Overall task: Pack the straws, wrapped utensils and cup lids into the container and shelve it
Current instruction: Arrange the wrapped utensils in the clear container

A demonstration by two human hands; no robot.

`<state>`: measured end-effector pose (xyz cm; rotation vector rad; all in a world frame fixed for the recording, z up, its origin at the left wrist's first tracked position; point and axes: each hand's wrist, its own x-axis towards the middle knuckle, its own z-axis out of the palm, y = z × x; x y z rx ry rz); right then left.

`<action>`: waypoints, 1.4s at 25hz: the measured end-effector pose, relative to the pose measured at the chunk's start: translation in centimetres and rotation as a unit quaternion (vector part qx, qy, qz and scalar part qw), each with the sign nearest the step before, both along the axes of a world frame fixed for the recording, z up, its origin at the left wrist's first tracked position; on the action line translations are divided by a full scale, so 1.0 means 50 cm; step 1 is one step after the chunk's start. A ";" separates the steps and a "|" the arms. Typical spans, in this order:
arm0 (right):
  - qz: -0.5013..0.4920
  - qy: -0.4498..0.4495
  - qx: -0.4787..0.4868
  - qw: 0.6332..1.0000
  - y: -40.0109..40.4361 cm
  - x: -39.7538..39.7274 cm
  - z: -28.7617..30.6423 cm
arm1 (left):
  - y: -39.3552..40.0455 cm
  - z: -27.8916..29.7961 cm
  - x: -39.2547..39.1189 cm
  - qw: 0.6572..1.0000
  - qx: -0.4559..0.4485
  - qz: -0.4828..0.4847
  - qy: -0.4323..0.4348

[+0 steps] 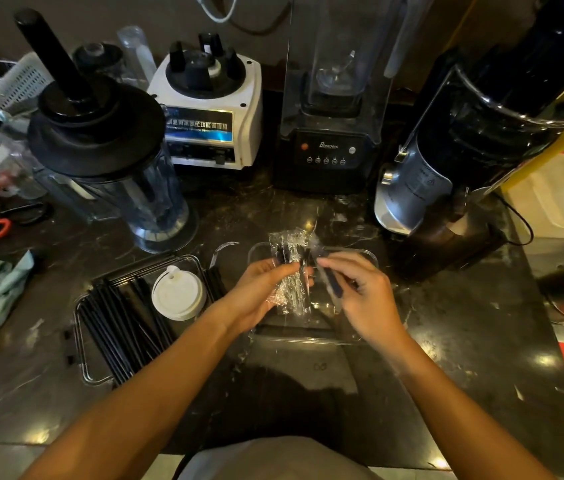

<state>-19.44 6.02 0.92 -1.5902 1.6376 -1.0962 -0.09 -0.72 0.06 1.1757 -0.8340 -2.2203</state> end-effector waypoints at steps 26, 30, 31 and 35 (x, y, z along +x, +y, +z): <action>-0.118 -0.239 0.177 0.947 -0.010 0.046 -0.006 | 0.006 0.004 -0.047 0.999 0.012 -0.023 0.031; -0.118 -0.133 0.177 0.968 -0.008 0.048 -0.020 | 0.017 0.006 -0.061 0.999 -0.025 -0.002 -0.029; -0.112 -0.112 0.188 0.969 -0.005 0.048 -0.023 | 0.015 0.002 -0.062 1.000 -0.022 0.005 -0.019; -0.035 -0.170 0.250 0.953 0.006 0.045 -0.025 | 0.012 0.001 -0.067 1.000 -0.007 0.000 0.005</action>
